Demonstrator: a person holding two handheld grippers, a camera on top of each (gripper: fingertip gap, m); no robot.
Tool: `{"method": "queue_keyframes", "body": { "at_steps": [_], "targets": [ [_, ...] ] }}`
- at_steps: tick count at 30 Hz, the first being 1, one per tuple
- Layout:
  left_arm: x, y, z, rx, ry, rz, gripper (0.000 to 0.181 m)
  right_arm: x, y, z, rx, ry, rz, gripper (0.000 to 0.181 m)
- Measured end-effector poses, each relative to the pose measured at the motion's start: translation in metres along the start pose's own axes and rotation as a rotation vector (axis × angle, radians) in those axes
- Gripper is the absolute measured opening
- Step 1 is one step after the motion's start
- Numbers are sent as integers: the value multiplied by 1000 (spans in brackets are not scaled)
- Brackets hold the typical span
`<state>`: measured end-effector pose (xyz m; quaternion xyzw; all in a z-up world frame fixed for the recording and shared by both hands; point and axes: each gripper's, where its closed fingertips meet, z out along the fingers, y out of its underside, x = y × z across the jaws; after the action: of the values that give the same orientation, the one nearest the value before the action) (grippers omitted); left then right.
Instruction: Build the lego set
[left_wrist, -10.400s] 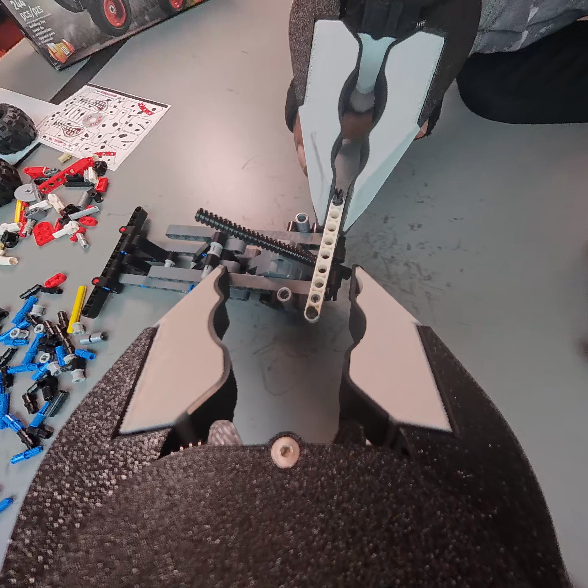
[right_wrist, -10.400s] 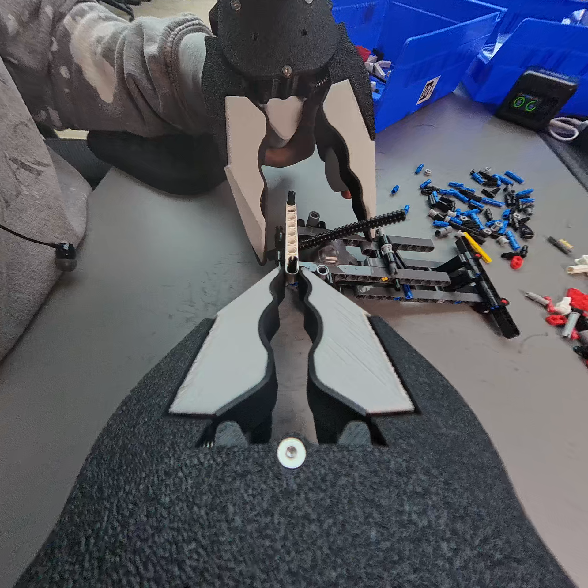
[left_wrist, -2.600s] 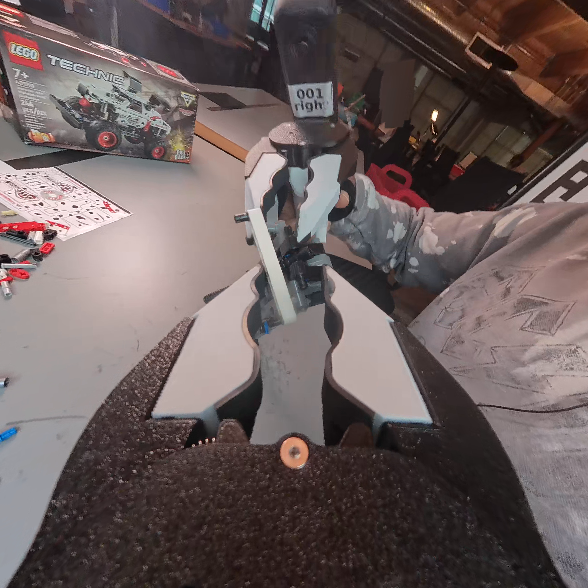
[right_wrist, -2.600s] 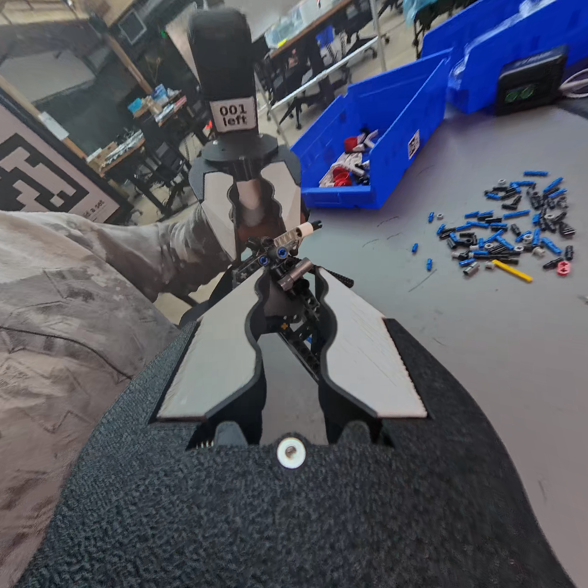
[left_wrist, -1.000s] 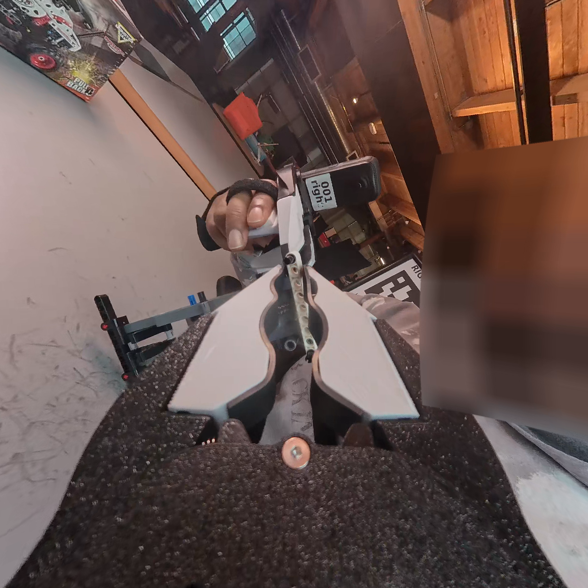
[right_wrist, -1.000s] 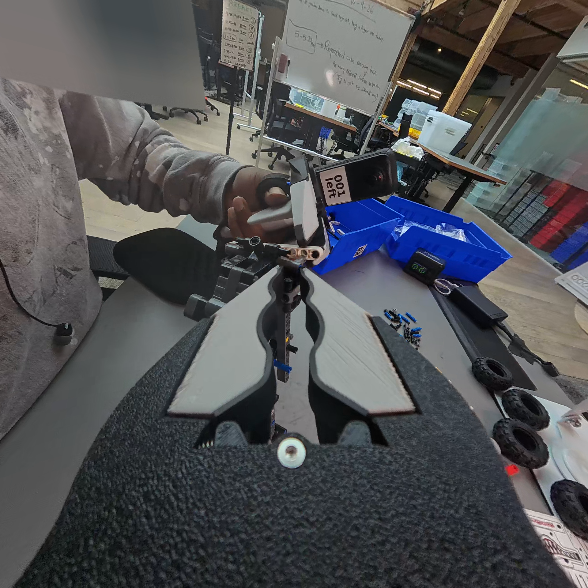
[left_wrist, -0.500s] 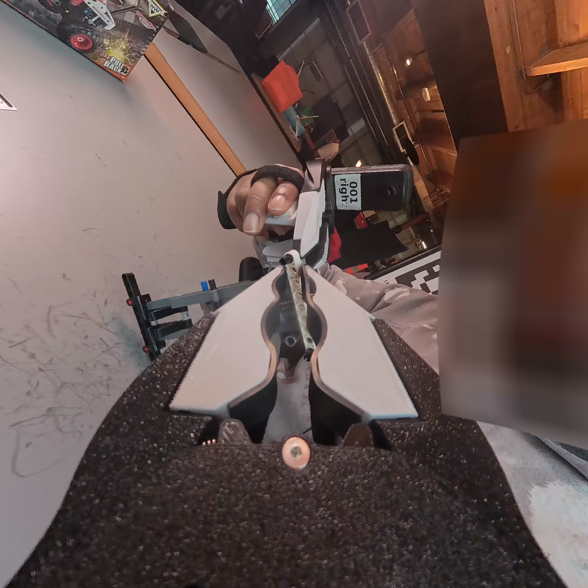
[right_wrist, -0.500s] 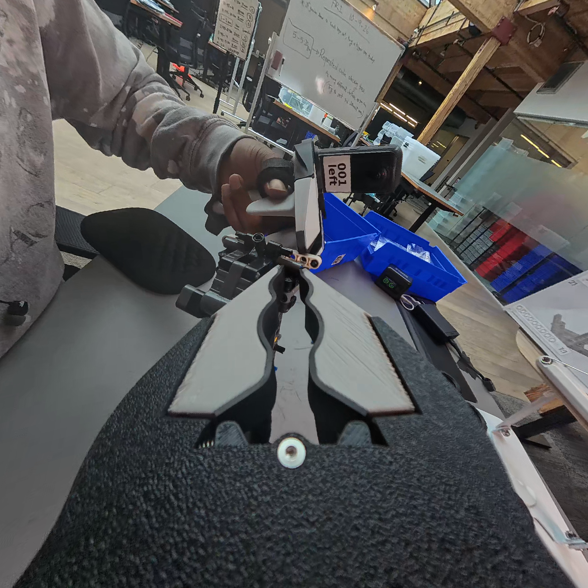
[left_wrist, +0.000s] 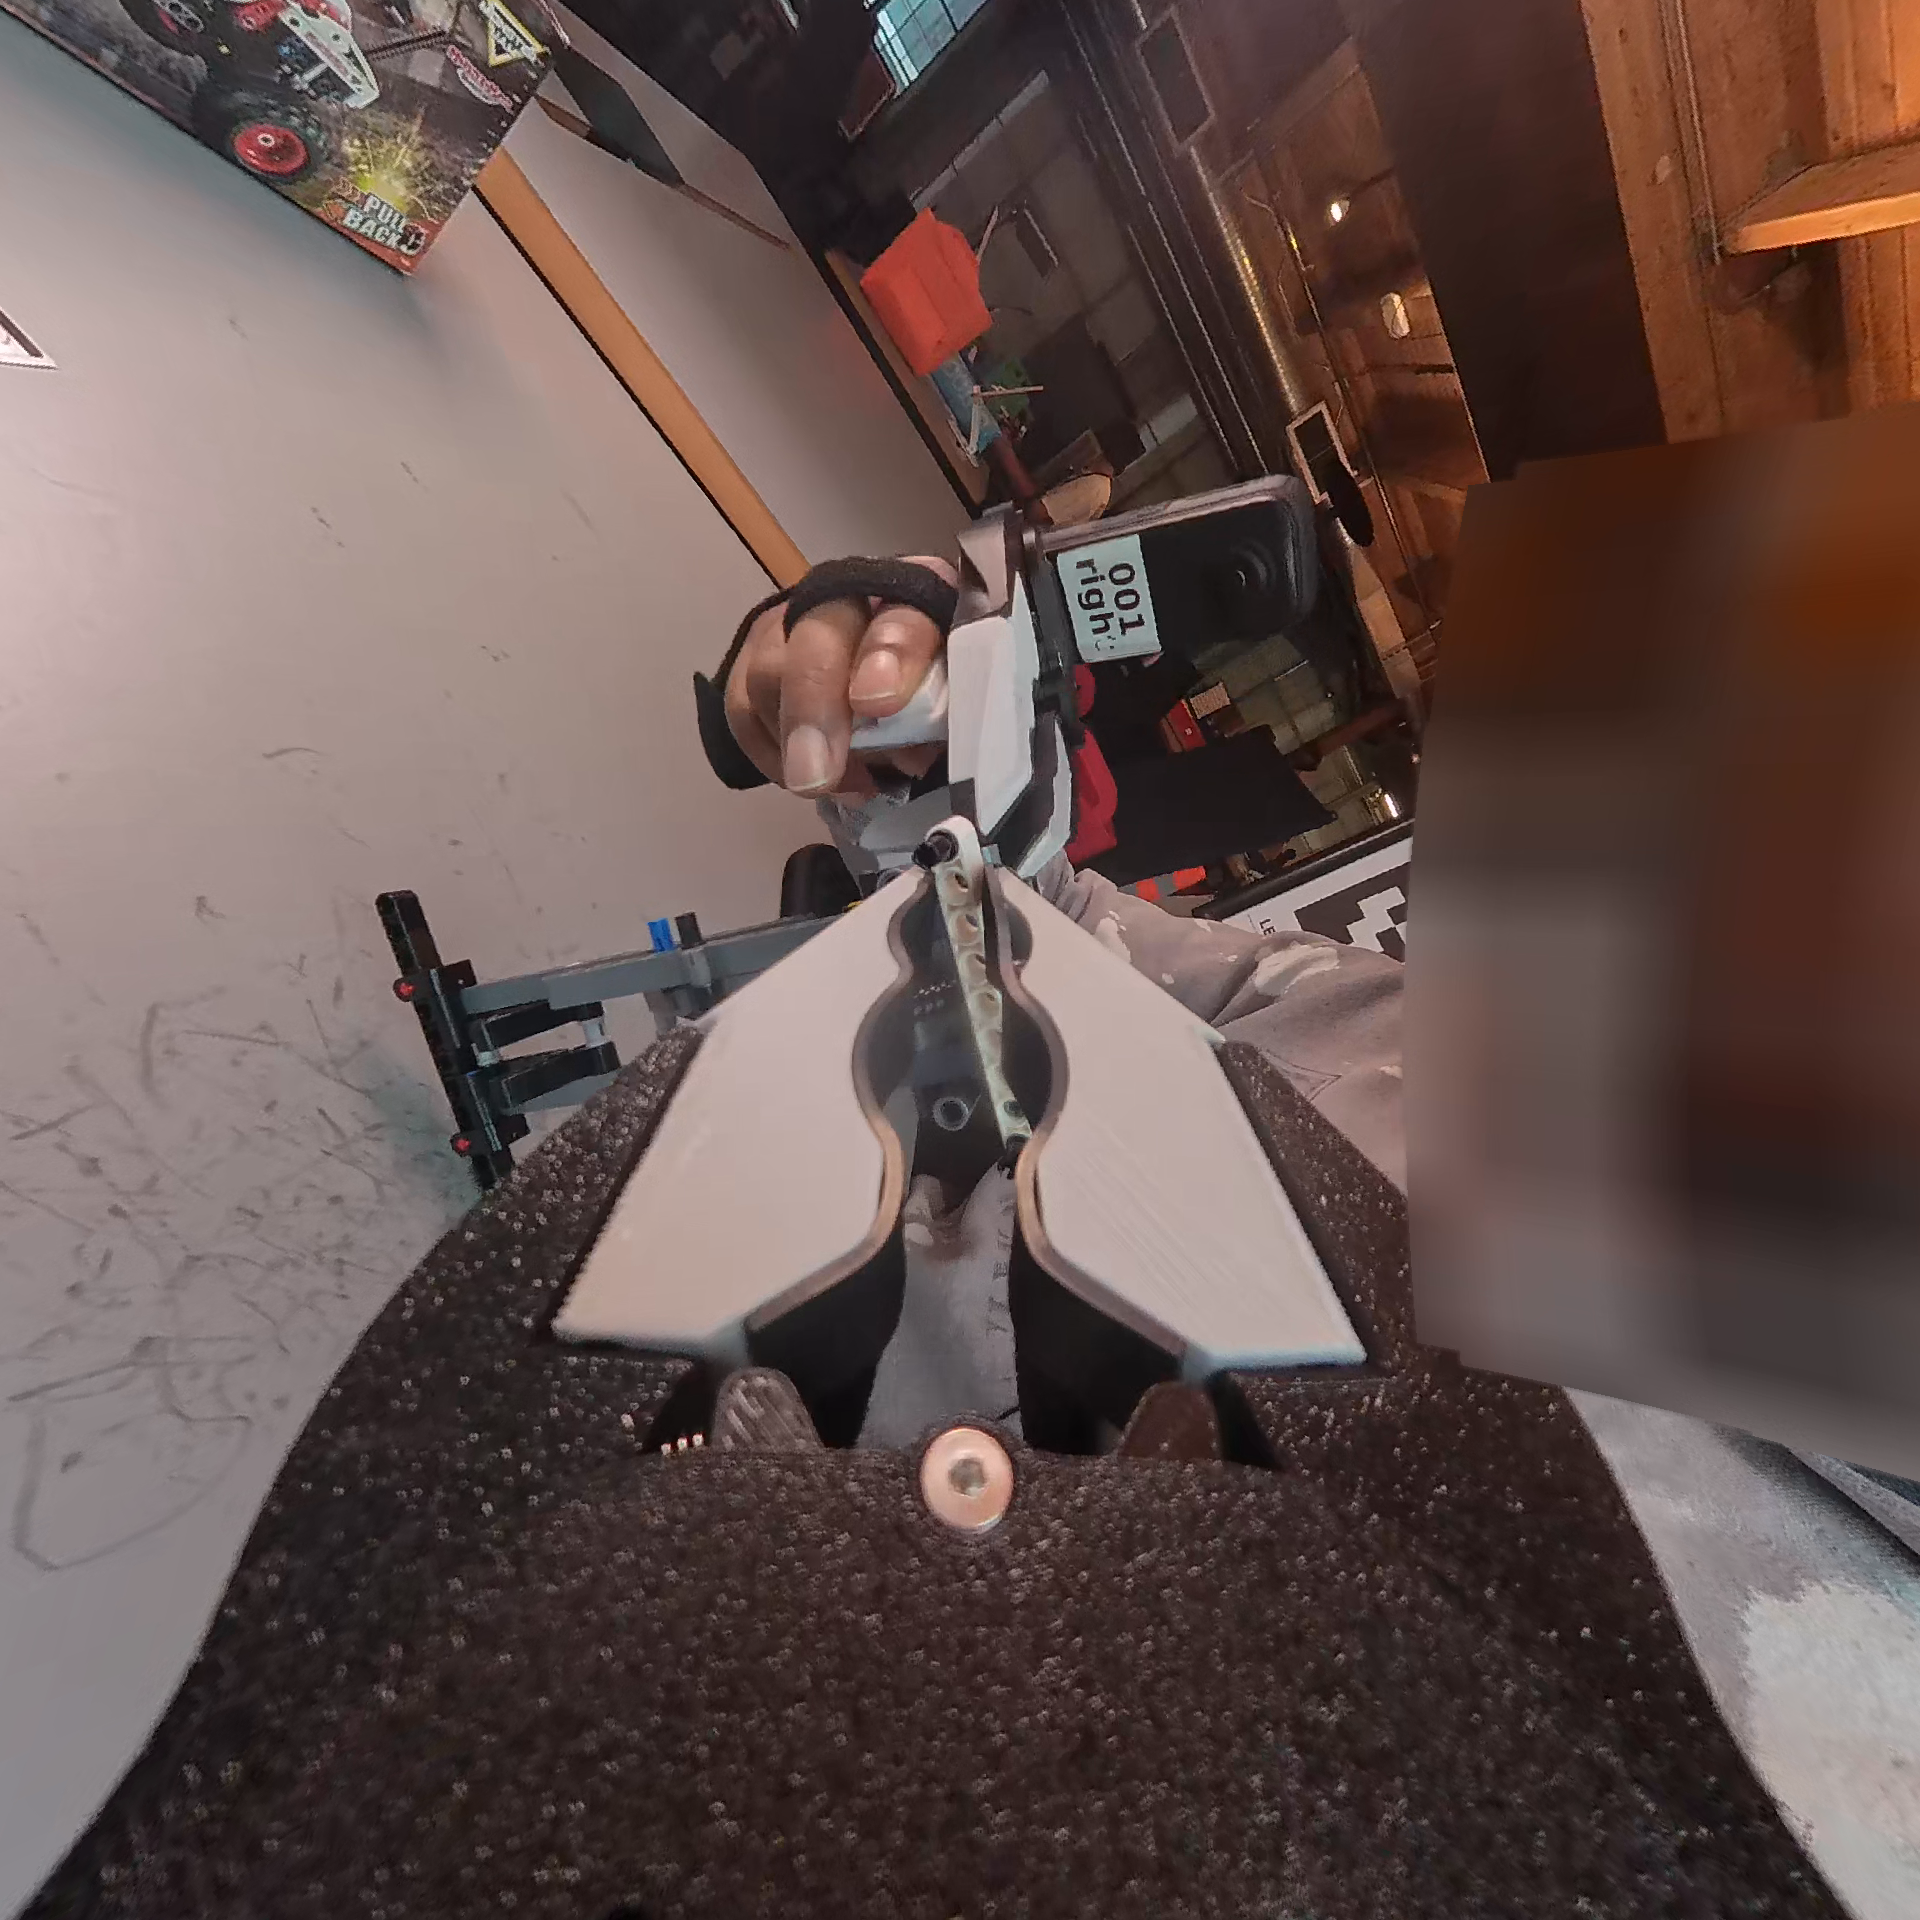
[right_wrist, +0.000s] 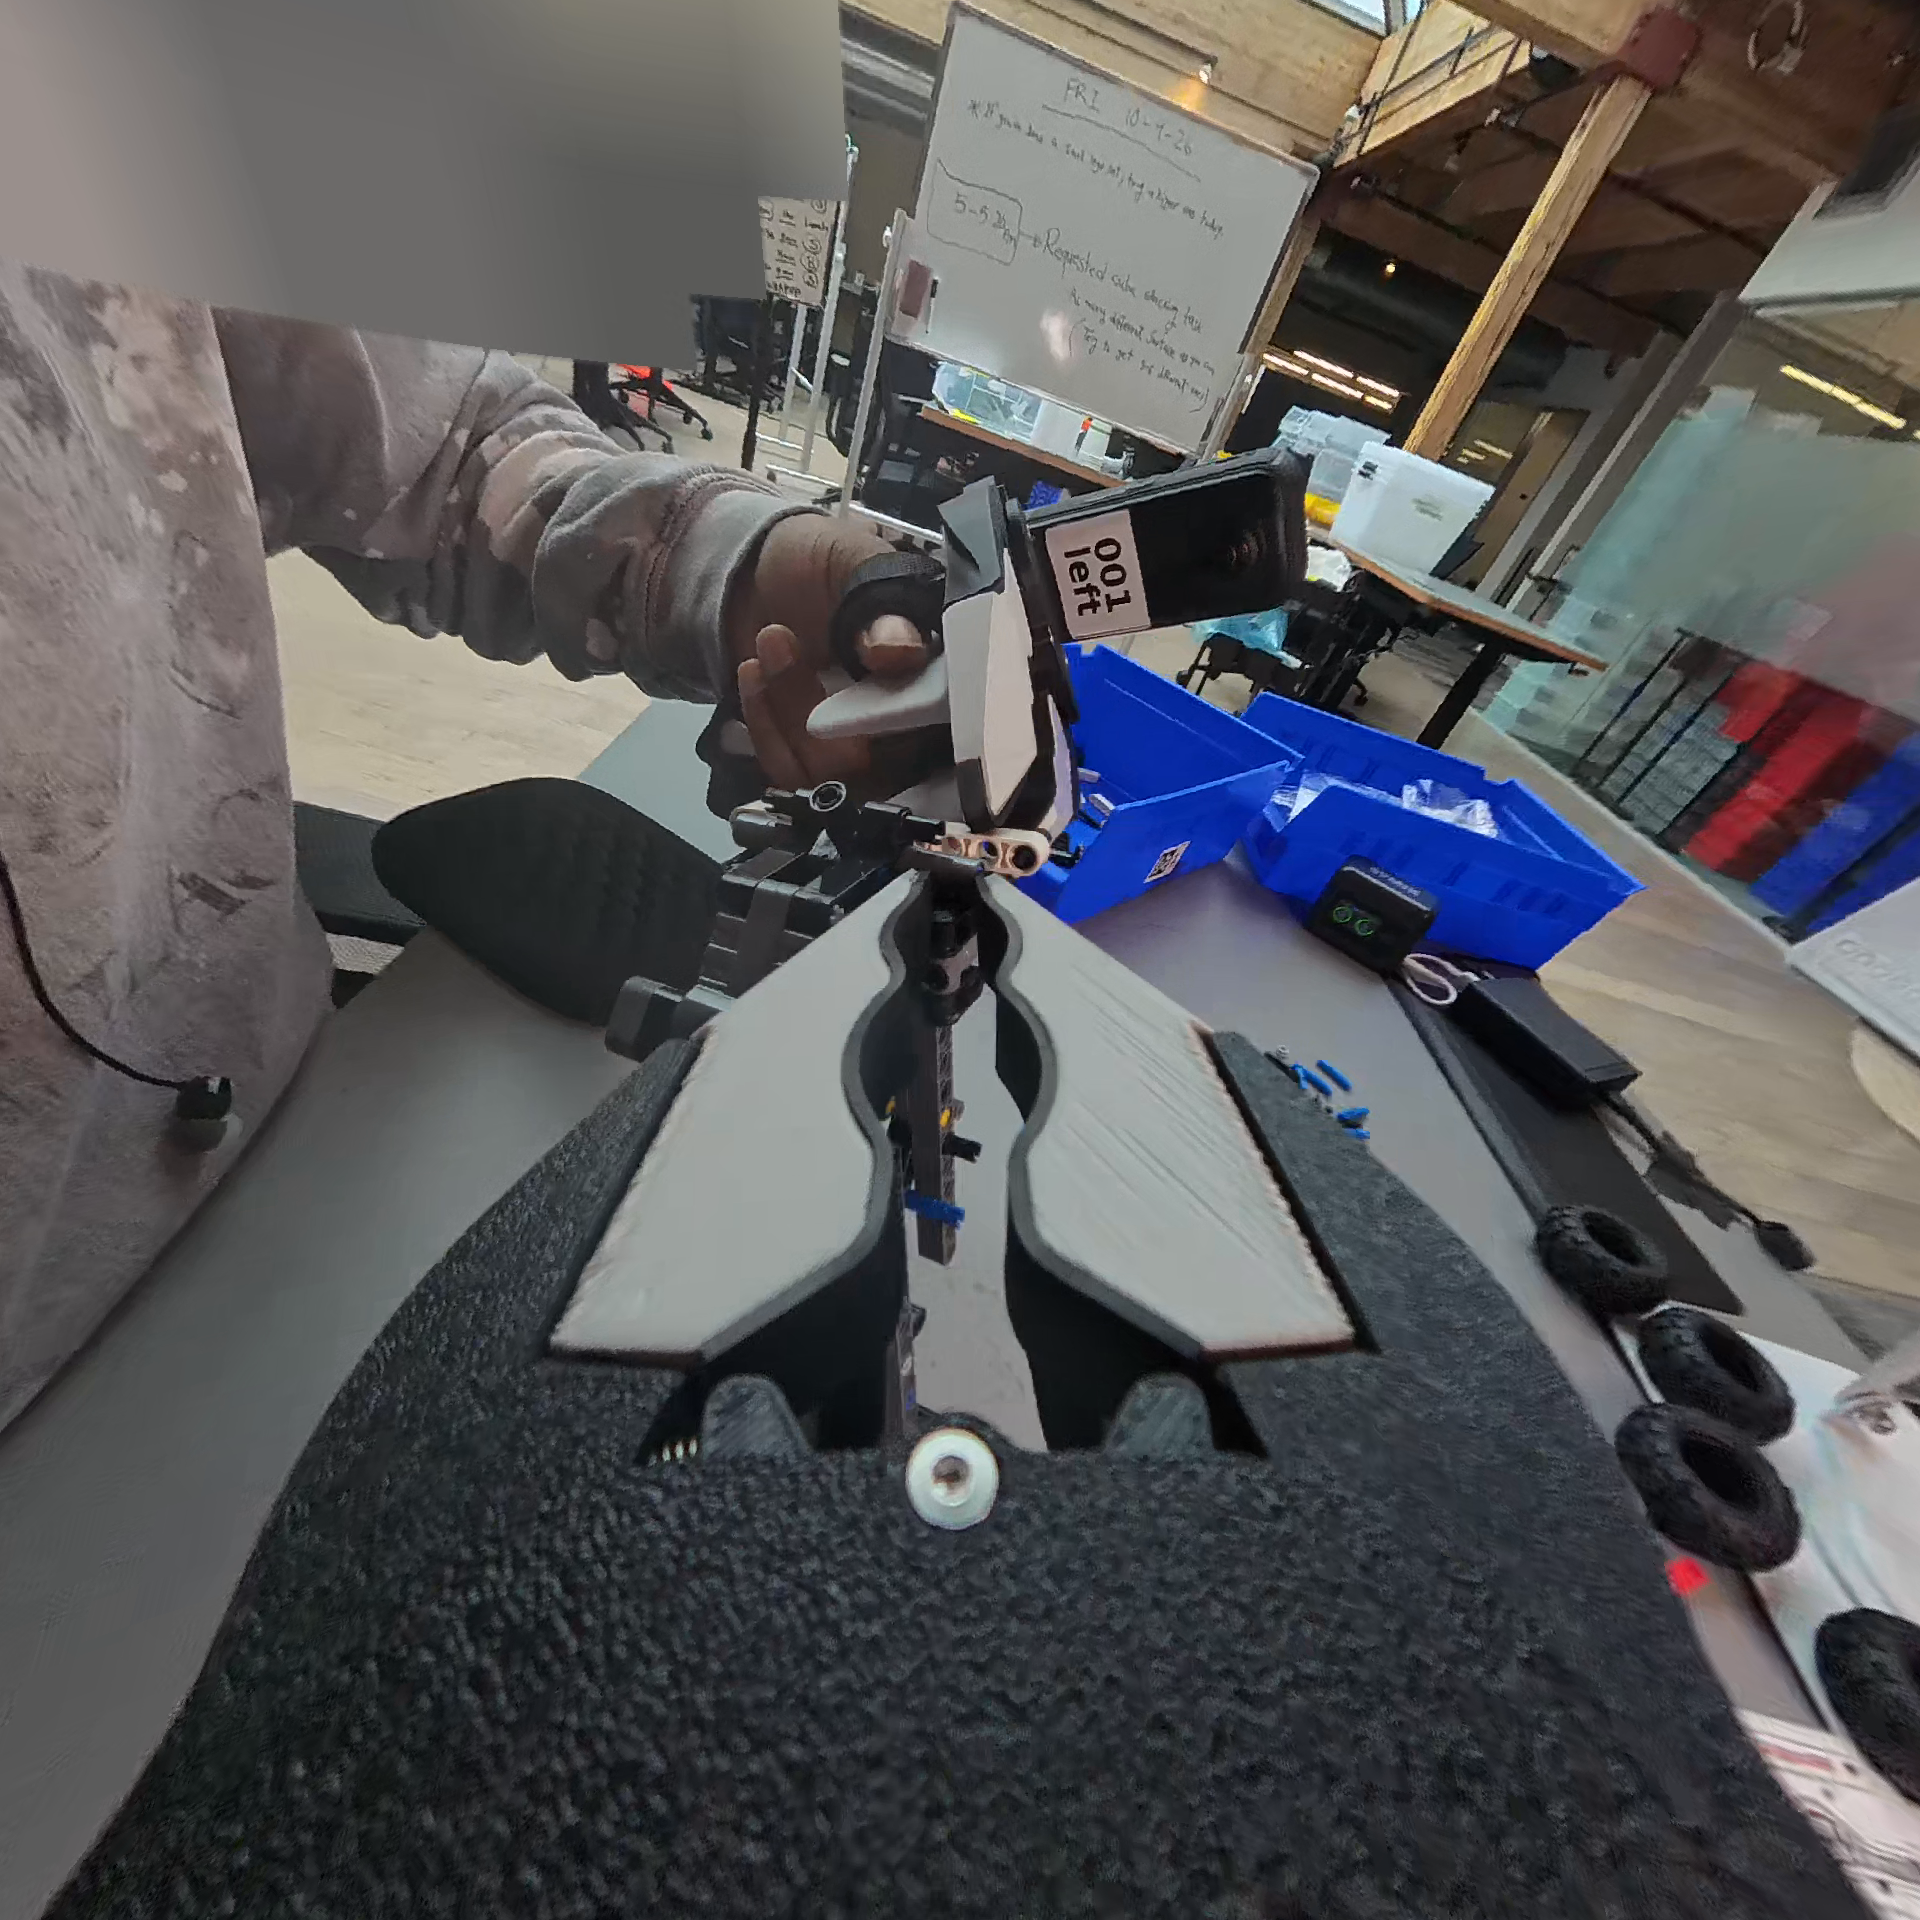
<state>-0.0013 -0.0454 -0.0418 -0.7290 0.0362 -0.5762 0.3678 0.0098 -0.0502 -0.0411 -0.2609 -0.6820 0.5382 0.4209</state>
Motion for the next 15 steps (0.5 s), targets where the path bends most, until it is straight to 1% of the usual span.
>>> {"method": "queue_keyframes", "body": {
  "at_steps": [2,3,5,8,10,12,15],
  "targets": [
    [1,1,1,5,2,4,9,-3,-4,-2,20,-50,99,8],
    [1,1,1,9,3,6,9,-4,-4,-3,21,-81,174,12],
    [2,1,2,19,-1,14,9,-5,-5,-5,18,-139,326,15],
    [4,3,4,19,-6,37,8,-5,-5,-5,0,-197,497,19],
    [6,5,6,16,-16,65,10,-10,-7,-4,-17,-261,586,19],
    [9,8,9,16,-23,90,9,-12,-7,-4,-45,-293,630,14],
    [11,10,10,38,-28,109,9,-14,-6,-5,-93,-347,733,15]
  ]
}}
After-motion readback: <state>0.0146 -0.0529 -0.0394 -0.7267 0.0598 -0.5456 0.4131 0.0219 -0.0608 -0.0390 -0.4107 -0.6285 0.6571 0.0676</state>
